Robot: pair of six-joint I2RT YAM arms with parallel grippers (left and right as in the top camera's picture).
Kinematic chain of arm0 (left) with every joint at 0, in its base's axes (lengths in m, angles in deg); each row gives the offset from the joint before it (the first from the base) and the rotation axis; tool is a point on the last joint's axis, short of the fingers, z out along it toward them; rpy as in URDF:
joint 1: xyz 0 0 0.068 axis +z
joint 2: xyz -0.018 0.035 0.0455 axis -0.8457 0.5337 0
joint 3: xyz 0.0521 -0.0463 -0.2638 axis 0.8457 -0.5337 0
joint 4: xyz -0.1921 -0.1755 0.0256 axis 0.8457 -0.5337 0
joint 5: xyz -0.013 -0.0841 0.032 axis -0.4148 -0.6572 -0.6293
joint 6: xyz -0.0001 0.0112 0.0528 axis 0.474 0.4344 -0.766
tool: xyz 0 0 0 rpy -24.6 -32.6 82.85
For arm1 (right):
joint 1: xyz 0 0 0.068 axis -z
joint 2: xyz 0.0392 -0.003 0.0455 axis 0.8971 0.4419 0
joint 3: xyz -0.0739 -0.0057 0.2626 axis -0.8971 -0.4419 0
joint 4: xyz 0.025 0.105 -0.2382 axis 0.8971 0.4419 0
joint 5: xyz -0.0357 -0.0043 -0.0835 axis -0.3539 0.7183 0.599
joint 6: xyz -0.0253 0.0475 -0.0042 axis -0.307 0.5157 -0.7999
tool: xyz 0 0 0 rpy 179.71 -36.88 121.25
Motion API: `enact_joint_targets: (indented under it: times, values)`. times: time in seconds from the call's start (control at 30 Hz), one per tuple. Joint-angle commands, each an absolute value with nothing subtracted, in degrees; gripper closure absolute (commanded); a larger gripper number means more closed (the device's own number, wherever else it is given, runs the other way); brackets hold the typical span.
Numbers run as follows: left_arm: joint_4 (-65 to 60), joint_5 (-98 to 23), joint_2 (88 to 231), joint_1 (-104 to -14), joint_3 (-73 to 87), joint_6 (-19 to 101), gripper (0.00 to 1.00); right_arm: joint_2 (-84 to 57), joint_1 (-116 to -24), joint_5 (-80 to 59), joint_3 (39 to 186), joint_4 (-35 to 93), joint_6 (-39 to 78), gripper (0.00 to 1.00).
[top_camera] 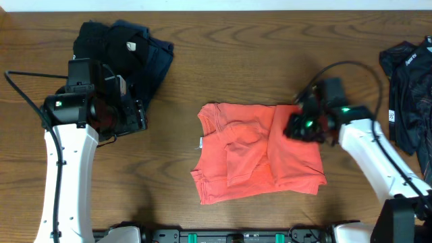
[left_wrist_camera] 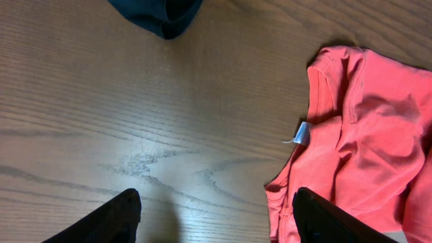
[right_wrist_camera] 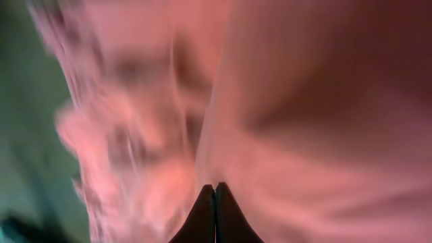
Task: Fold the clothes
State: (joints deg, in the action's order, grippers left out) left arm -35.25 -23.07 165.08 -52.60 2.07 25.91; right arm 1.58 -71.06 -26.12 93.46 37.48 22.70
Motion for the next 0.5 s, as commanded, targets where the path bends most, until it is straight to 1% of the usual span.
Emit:
enact_joint_targets:
  times: [0.0, 0.17, 0.33, 0.47]
  values:
    - [-35.45, -23.18, 164.59, -52.36, 2.38, 25.58, 0.26, 1.98, -69.49, -25.42, 94.38, 34.95, 26.00, 0.99]
    - [-36.82, -23.88, 164.59, -52.36, 1.94, 25.61, 0.26, 8.86, -72.59, -22.60, 94.36, 34.29, 27.79, 0.99]
    - [-37.26, -35.16, 164.59, -52.51, -2.52, 25.30, 0.26, 16.45, -76.81, -22.67, 94.36, 32.52, 27.55, 0.99]
    - [-34.99, -40.54, 164.59, -54.00, -9.01, 24.71, 0.26, 17.91, -78.67, -22.67, 94.36, 31.12, 27.57, 0.99]
